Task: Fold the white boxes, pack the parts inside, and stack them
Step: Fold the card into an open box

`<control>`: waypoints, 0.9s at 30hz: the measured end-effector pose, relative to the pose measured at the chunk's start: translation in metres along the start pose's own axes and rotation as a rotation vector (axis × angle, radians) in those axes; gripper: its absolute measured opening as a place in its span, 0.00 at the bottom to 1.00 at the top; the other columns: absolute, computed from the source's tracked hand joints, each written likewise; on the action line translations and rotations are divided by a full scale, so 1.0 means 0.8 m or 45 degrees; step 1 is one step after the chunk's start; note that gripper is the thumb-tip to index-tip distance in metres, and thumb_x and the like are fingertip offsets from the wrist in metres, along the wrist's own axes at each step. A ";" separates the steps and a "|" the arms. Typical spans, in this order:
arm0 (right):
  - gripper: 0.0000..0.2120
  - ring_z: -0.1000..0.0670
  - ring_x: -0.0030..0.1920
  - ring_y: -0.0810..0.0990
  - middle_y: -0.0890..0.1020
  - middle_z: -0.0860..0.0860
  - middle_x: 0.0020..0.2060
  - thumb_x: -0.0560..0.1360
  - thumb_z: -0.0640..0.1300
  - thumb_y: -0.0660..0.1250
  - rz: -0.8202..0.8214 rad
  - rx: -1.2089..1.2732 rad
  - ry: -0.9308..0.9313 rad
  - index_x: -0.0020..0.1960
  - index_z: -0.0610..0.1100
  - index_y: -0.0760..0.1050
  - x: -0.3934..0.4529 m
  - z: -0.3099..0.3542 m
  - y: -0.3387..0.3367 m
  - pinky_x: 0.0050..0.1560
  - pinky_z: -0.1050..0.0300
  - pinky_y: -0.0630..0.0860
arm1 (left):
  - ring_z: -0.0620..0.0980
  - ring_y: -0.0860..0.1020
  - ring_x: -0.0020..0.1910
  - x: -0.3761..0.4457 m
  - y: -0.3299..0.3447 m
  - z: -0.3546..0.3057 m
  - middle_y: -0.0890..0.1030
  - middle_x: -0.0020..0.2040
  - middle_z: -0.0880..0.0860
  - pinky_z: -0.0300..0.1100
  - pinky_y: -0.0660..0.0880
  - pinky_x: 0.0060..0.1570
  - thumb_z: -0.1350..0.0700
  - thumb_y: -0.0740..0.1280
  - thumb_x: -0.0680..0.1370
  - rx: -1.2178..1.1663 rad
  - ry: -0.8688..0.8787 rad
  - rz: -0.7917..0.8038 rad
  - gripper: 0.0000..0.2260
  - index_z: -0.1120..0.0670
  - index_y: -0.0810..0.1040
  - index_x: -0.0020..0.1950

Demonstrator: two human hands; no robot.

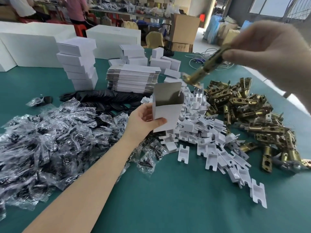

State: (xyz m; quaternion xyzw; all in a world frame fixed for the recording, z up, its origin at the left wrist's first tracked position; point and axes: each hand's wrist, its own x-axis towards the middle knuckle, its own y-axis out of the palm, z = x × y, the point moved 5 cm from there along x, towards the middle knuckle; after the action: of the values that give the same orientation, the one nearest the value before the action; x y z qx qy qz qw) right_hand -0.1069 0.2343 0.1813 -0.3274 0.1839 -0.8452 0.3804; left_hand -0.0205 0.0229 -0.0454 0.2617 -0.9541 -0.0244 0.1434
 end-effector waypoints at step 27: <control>0.07 0.50 0.54 0.71 0.75 0.51 0.51 0.72 0.57 0.73 0.470 -0.820 -0.007 0.46 0.56 0.78 0.055 -0.066 0.146 0.51 0.56 0.69 | 0.48 0.83 0.53 0.000 -0.003 0.005 0.86 0.51 0.48 0.37 0.79 0.50 0.62 0.79 0.68 -0.013 -0.053 -0.021 0.19 0.50 0.80 0.56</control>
State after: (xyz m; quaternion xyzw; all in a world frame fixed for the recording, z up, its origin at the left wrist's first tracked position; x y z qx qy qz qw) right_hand -0.1046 0.1288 0.0961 -0.3939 0.4952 -0.6603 0.4046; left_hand -0.0204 0.0204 -0.0493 0.2684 -0.9545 -0.0358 0.1247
